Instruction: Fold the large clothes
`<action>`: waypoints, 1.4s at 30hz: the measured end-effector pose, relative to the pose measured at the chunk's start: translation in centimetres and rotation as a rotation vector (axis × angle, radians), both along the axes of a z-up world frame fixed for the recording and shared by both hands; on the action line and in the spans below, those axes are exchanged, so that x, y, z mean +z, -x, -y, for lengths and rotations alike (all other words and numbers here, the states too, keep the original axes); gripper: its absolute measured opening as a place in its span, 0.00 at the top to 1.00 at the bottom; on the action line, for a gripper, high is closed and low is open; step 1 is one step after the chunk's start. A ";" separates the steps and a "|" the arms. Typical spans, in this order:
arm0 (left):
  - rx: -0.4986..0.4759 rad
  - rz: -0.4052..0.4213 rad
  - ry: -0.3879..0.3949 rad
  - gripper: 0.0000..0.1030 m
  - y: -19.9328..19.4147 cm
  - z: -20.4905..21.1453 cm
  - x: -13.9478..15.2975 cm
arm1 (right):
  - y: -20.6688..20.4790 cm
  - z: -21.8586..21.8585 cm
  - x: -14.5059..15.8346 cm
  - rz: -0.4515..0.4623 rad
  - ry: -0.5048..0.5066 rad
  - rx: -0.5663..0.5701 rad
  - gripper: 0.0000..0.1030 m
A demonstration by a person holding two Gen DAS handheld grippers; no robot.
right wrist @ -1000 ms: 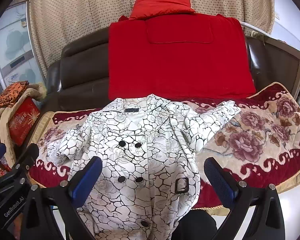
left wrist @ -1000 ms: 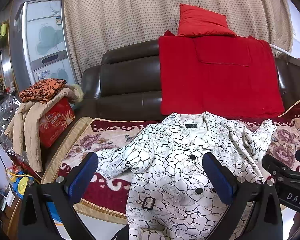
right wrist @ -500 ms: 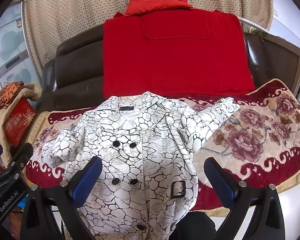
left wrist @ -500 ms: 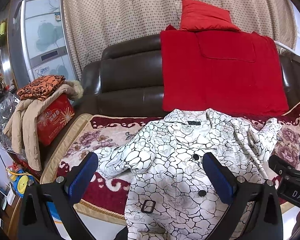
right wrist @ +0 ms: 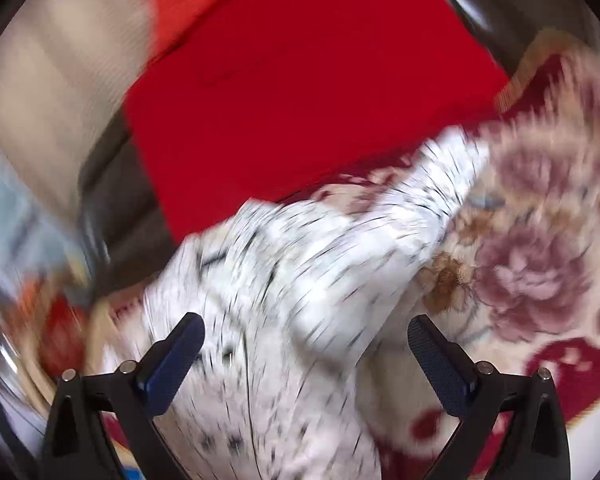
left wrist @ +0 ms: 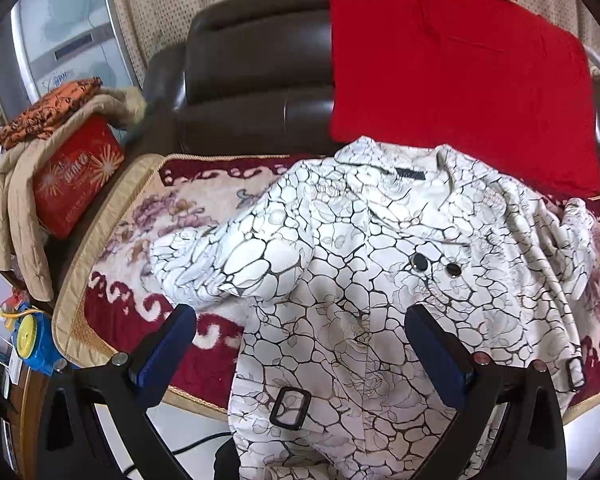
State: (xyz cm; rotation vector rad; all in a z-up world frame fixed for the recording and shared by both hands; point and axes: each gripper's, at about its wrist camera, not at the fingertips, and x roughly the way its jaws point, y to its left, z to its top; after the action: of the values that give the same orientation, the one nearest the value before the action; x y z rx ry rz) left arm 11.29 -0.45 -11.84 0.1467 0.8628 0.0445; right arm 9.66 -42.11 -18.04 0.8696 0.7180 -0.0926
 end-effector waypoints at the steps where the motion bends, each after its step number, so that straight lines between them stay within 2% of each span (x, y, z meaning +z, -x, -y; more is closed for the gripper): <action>1: -0.001 -0.006 -0.009 0.00 -0.3 0.1 -0.3 | -0.7 1.9 -1.3 0.005 -0.077 -0.030 0.02; 2: -0.004 -0.009 -0.015 0.00 -0.6 0.3 -0.5 | -1.4 4.1 -2.7 0.025 -0.160 -0.072 0.02; 5: -0.007 -0.016 -0.028 0.00 -1.5 0.8 -0.9 | -3.1 7.3 -5.0 0.023 -0.258 -0.151 0.04; 7: -0.011 -0.020 -0.026 0.00 -2.1 1.1 -1.0 | -4.1 8.9 -6.5 0.014 -0.332 -0.200 0.12; 8: -0.013 -0.021 -0.025 0.00 -2.2 1.3 -1.1 | -4.5 9.6 -7.1 0.033 -0.357 -0.215 0.13; 11: -0.026 -0.029 -0.029 0.00 -2.6 1.8 -1.3 | -5.4 10.3 -8.4 -0.007 -0.381 -0.254 0.21; 14: -0.037 -0.033 -0.030 0.00 -2.8 2.2 -1.4 | -6.6 11.1 -8.0 0.030 -0.344 -0.253 0.30; 15: -0.040 -0.032 -0.028 0.00 -2.8 2.2 -1.4 | -6.9 11.1 -7.5 0.032 -0.310 -0.242 0.56; 16: -0.041 -0.030 -0.027 0.00 -2.8 2.1 -1.3 | -7.4 11.0 -7.1 0.008 -0.271 -0.235 0.77; 17: -0.041 -0.027 -0.025 0.00 -2.7 2.0 -1.3 | -7.8 10.8 -6.6 -0.005 -0.253 -0.234 0.78; 19: -0.037 -0.018 -0.018 0.00 -2.5 1.4 -1.0 | -8.3 9.6 -4.9 0.013 -0.200 -0.206 0.84; 20: -0.033 -0.014 -0.015 0.00 -2.4 1.1 -0.9 | -8.4 8.5 -3.2 0.033 -0.132 -0.185 0.84; 23: -0.009 -0.002 0.001 0.00 -2.3 -0.3 -0.5 | -8.5 4.6 1.1 0.115 -0.021 -0.098 0.84; 25: 0.011 0.008 0.014 0.00 -2.2 -1.4 -0.2 | -8.8 2.4 2.6 0.178 0.008 -0.031 0.84; 27: 0.033 0.019 0.029 0.00 -2.0 -2.7 0.1 | -9.0 -1.2 4.9 0.229 0.034 0.057 0.84; 30: 0.076 0.030 0.049 0.00 -1.7 -5.1 0.3 | -9.3 -8.1 6.7 0.281 0.086 0.195 0.84; 34: 0.133 0.042 0.067 0.00 -1.3 -8.0 0.3 | -9.6 -16.8 6.8 0.290 0.138 0.398 0.84; 37: 0.176 0.042 0.084 0.00 -1.3 -10.1 0.1 | -10.2 -22.8 4.8 0.234 0.163 0.567 0.83; 38: 0.186 0.042 0.089 0.00 -1.3 -10.6 0.0 | -10.2 -24.6 3.7 0.187 0.154 0.616 0.83; 39: 0.194 0.042 0.094 0.00 -1.3 -11.0 -0.1 | -11.4 -25.8 1.4 0.145 0.159 0.641 0.81; 41: 0.196 0.041 0.100 0.00 -1.5 -11.3 -0.4 | -10.9 -26.9 -0.3 0.073 0.177 0.680 0.60; 42: 0.191 0.042 0.099 0.00 -1.5 -11.3 -0.4 | -10.7 -26.9 -0.9 0.059 0.173 0.675 0.28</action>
State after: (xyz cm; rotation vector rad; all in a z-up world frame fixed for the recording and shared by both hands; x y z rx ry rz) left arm 12.83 10.83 -12.28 -0.0291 0.8329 0.1824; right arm 20.34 -15.23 -18.98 0.4295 0.9000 0.4652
